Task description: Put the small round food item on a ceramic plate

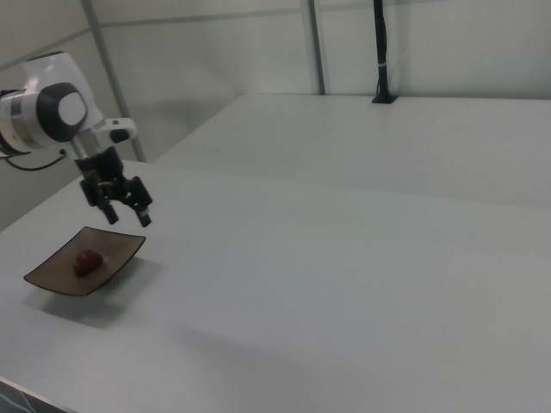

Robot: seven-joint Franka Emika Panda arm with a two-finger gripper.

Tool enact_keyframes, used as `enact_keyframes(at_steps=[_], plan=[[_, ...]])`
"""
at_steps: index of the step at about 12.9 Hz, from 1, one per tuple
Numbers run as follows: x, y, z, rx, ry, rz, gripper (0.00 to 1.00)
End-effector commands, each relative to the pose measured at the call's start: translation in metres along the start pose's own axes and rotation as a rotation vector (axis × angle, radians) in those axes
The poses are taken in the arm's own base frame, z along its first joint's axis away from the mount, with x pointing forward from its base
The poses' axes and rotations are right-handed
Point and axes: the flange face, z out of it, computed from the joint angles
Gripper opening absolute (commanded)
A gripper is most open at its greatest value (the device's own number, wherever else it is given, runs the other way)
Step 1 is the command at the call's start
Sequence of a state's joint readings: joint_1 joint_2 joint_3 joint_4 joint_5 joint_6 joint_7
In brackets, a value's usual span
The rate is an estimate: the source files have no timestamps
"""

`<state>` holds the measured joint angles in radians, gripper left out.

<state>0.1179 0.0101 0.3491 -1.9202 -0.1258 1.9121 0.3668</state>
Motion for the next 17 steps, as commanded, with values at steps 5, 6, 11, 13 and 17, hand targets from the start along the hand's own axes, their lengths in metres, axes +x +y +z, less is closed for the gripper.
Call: enact_keyframes(at_steps=[5,6,11,13,17], plan=[[0.003,0.164,-0.019,0.042,-0.046,0.110,1.00],[0.004,0.189,-0.023,0.052,-0.044,0.134,1.00],[0.006,0.237,-0.031,0.155,-0.030,0.122,1.00],[0.011,0.233,-0.019,0.158,-0.049,0.121,1.00],[0.015,0.228,-0.026,0.156,-0.036,0.115,1.00]])
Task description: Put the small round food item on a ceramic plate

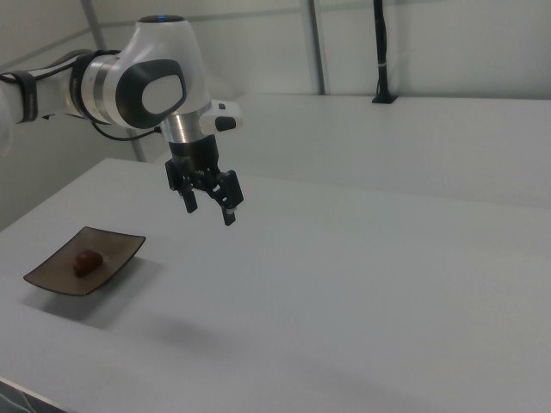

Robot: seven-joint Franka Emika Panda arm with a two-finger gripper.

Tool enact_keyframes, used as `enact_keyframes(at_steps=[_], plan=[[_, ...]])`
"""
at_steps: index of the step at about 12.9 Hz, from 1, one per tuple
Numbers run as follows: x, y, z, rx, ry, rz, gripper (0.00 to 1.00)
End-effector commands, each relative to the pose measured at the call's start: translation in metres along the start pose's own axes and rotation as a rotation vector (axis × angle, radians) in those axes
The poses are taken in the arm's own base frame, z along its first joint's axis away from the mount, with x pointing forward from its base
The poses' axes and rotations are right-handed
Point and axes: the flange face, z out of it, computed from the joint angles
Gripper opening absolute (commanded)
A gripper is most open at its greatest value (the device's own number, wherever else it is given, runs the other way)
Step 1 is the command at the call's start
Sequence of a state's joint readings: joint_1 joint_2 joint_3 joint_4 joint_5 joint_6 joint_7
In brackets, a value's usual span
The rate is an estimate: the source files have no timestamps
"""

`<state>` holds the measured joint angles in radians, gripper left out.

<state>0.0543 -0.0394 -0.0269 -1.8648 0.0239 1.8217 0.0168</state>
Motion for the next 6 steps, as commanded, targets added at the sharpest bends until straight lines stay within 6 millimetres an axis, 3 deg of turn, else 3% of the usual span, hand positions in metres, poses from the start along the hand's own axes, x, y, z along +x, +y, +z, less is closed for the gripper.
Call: enact_keyframes(at_steps=[1,6], plan=[[0.000,-0.012,-0.007,0.017,-0.005,-0.030,1.00],[0.001,-0.023,-0.005,0.007,0.001,0.056,1.00]])
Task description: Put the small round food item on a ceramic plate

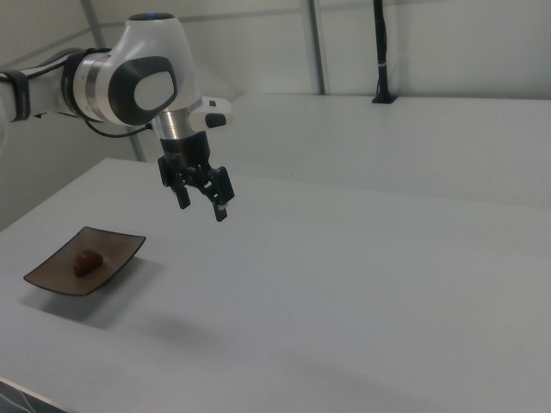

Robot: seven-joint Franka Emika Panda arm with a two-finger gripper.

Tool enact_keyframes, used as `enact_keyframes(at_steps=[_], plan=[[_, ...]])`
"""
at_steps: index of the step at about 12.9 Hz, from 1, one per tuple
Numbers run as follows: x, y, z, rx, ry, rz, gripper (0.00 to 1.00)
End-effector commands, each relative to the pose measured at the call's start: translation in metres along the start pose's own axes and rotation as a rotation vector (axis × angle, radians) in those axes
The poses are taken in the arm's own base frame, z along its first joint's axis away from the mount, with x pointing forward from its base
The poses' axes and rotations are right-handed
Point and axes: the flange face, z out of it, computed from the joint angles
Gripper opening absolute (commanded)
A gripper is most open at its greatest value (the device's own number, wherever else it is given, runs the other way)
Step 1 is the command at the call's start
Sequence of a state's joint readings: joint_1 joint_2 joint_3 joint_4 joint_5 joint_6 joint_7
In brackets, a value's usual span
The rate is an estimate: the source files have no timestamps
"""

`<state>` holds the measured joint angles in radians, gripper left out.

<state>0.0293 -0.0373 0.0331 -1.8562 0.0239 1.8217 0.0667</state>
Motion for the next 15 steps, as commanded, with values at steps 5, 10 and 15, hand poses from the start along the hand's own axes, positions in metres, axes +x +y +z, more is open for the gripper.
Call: enact_keyframes(at_steps=[5,10,15], plan=[[0.001,-0.007,-0.002,0.001,0.009,0.066,1.00],[0.000,-0.007,0.003,-0.040,0.006,0.035,1.00],[-0.003,-0.016,0.010,-0.084,-0.004,-0.012,1.00]])
